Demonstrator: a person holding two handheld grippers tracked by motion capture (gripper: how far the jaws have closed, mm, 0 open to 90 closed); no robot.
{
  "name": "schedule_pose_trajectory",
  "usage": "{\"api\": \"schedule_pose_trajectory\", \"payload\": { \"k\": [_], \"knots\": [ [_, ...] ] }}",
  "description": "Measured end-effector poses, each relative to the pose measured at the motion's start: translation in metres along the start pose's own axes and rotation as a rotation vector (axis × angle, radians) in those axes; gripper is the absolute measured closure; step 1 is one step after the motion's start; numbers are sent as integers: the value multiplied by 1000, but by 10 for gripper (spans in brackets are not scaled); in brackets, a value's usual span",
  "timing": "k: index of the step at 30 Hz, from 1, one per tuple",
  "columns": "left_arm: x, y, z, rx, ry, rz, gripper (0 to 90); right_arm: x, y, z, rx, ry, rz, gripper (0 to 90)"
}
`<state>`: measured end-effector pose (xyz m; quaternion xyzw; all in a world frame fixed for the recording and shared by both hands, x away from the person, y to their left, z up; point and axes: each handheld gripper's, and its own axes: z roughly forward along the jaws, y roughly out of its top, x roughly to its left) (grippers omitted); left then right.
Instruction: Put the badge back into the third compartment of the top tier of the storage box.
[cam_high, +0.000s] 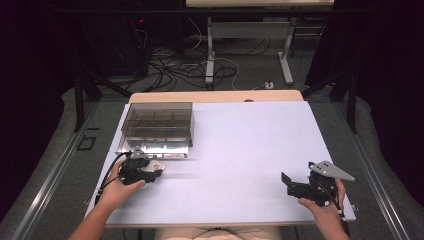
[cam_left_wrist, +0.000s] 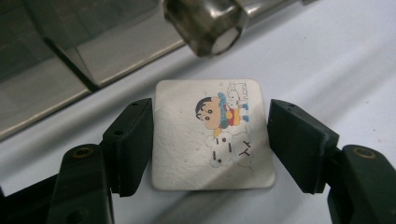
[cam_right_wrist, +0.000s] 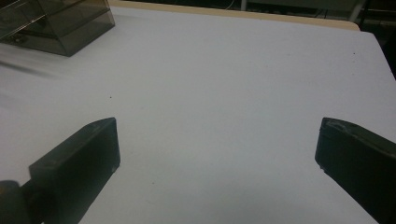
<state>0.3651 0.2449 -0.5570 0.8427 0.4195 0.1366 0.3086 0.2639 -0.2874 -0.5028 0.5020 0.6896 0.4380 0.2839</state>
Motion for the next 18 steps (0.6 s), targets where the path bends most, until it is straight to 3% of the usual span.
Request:
{"api": "schedule_pose_trajectory", "payload": {
  "k": [3, 11, 18],
  "knots": [
    [-2, 1, 0, 3, 4, -26, 331, 0, 0, 1, -5, 2, 0, 0],
    [-4, 1, -1, 0, 5, -43, 331, -1, 0, 1, 4, 8, 1, 0],
    [-6, 2, -6, -14, 9, -83, 331, -1, -1, 1, 5, 8, 4, 0]
  ]
}}
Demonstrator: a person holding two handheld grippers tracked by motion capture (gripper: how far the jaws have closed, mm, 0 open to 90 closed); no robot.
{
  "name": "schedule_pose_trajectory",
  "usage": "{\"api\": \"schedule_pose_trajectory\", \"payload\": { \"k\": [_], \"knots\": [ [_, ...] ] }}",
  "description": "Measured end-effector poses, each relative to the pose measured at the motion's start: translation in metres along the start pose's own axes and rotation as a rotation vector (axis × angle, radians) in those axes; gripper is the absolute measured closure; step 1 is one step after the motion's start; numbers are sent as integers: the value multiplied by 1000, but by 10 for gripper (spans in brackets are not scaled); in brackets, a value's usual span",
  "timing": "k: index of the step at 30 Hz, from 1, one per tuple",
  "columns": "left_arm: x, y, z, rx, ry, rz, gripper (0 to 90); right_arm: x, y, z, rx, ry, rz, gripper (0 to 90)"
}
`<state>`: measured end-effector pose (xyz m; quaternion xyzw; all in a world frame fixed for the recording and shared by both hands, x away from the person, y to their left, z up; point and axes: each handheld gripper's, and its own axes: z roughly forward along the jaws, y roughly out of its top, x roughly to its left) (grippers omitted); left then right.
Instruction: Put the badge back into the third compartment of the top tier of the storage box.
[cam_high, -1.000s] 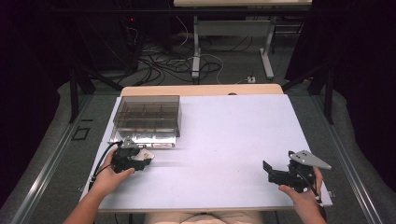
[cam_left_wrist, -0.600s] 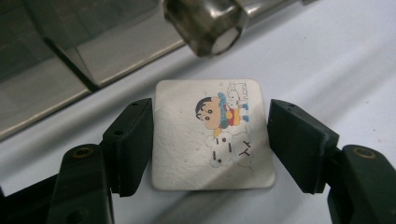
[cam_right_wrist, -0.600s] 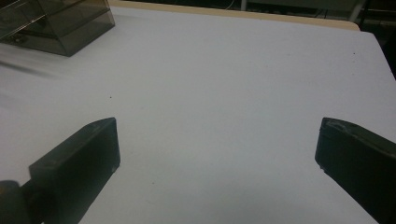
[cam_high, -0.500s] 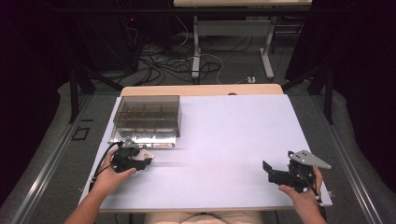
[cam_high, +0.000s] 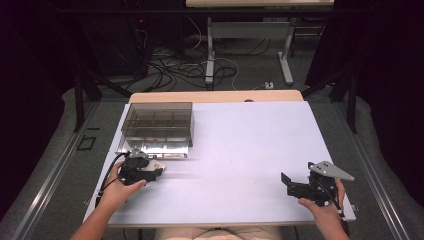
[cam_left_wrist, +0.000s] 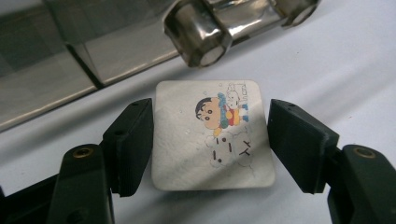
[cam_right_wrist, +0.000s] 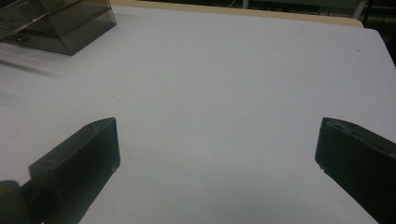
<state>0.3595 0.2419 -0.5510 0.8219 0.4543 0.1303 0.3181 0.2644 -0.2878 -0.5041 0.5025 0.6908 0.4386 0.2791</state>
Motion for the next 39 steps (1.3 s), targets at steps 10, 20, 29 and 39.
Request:
{"api": "schedule_pose_trajectory", "payload": {
  "k": [10, 20, 29, 39],
  "knots": [
    [-4, -2, -3, 14, 13, 8, 331, 0, 0, 0, -1, 7, 4, 0],
    [-14, -1, -12, 8, 12, -42, 331, 2, -1, 1, -7, 5, 9, 0],
    [-27, 1, -20, 5, -10, -102, 331, 1, -1, 1, 4, 7, 4, 0],
    [-37, 1, -30, -20, 12, -125, 331, 1, -1, 2, 6, 9, 10, 0]
  ]
}}
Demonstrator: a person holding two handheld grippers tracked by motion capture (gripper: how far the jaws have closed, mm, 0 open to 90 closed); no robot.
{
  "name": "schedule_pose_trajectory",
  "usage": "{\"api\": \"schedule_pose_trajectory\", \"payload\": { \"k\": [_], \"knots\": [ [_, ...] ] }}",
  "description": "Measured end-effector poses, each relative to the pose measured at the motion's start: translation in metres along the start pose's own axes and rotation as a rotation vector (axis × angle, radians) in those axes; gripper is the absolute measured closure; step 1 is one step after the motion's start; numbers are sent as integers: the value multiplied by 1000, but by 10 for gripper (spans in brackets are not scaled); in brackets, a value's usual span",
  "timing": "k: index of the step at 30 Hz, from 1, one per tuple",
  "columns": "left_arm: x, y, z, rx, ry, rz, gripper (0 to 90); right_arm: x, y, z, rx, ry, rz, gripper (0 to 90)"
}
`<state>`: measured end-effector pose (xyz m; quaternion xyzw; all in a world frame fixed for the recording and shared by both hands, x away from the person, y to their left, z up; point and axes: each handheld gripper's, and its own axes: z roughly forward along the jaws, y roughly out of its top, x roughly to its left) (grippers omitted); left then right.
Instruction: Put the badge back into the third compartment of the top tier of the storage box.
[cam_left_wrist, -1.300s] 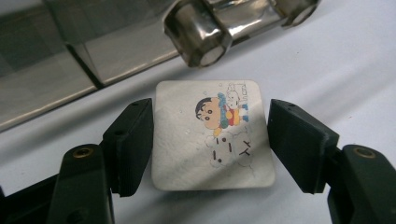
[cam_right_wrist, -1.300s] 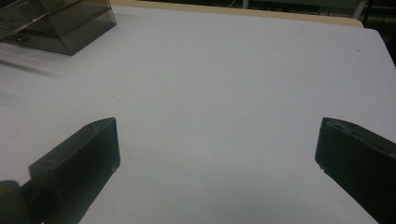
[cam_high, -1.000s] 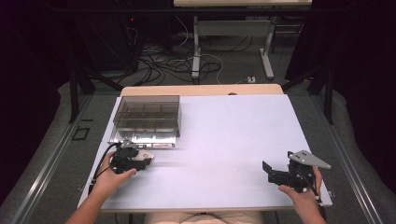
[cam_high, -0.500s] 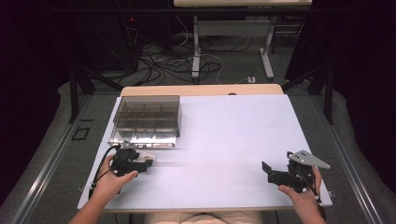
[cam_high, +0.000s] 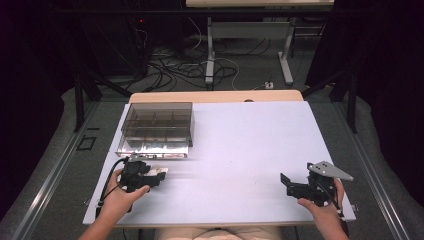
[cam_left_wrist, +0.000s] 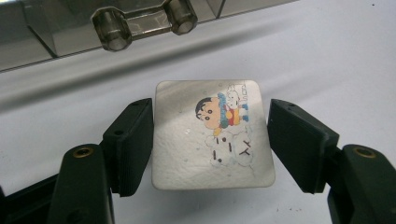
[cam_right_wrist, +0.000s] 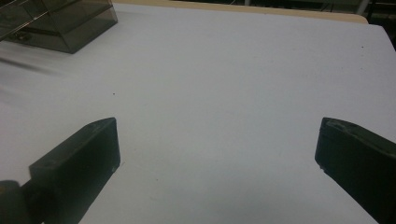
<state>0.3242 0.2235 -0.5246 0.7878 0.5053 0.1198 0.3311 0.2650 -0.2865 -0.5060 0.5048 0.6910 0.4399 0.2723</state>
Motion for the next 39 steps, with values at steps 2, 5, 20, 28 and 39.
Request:
{"api": "schedule_pose_trajectory", "payload": {
  "k": [2, 5, 20, 28, 39],
  "knots": [
    [-1, -1, -3, -5, 0, -10, 331, 0, 0, 0, 1, 1, 1, 0],
    [-2, -1, -8, -19, -4, -27, 331, 1, 0, 0, -1, 0, 2, 0],
    [-7, -2, -37, -84, -13, -53, 331, 1, 0, 1, 1, 1, 2, 0],
    [-12, 1, -50, -113, -18, -63, 331, 2, 0, 2, 5, -1, 1, 0],
    [-15, 6, -63, -139, -13, -83, 331, 3, -1, 1, 17, 4, -3, 0]
  ]
}}
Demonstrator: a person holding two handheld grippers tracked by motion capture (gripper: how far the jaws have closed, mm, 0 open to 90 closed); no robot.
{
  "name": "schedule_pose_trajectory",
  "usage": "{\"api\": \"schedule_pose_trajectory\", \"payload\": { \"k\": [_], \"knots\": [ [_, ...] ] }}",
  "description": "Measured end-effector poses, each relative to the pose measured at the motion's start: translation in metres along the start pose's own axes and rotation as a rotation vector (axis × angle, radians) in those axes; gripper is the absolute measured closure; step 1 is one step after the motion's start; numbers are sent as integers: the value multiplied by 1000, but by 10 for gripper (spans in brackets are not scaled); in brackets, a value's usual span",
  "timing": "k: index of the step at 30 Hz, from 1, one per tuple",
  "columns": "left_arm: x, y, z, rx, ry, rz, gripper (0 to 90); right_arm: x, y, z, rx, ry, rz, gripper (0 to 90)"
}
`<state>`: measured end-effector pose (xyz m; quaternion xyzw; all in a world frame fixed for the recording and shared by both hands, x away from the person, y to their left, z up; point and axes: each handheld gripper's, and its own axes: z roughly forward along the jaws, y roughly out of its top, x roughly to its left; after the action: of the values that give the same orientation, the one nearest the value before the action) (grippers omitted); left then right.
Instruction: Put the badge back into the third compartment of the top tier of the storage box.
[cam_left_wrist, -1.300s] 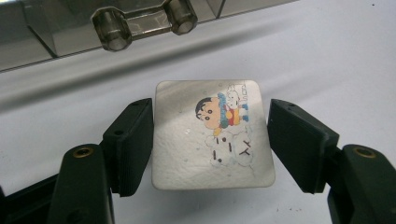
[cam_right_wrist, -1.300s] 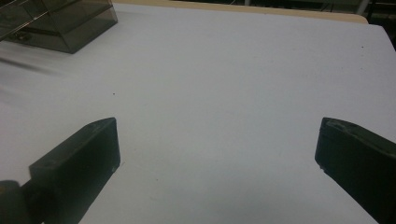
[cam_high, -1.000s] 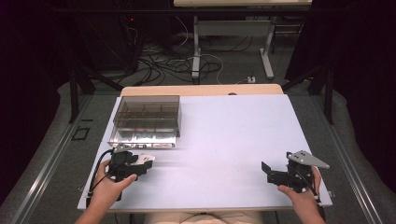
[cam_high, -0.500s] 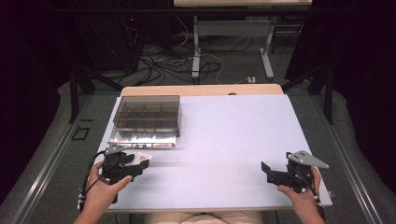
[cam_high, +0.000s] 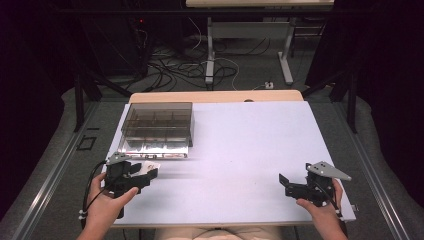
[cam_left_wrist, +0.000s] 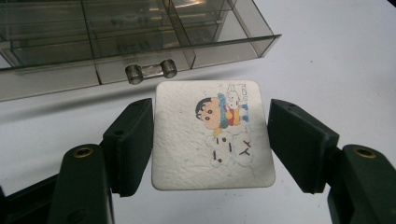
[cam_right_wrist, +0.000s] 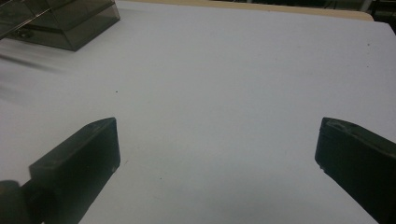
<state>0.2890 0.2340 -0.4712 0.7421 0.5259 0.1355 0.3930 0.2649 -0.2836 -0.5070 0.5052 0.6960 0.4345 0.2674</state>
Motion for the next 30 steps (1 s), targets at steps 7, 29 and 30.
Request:
{"api": "schedule_pose_trajectory", "payload": {
  "k": [7, 29, 30],
  "knots": [
    [2, 9, -1, -20, 5, -10, 331, 0, 0, 0, -2, 2, 0, 0],
    [1, 37, 21, -30, 20, -42, 331, -1, -1, 1, -2, 4, 0, 0],
    [1, 38, 22, -29, 18, -44, 331, -1, -1, 1, -2, 3, 0, 0]
  ]
}}
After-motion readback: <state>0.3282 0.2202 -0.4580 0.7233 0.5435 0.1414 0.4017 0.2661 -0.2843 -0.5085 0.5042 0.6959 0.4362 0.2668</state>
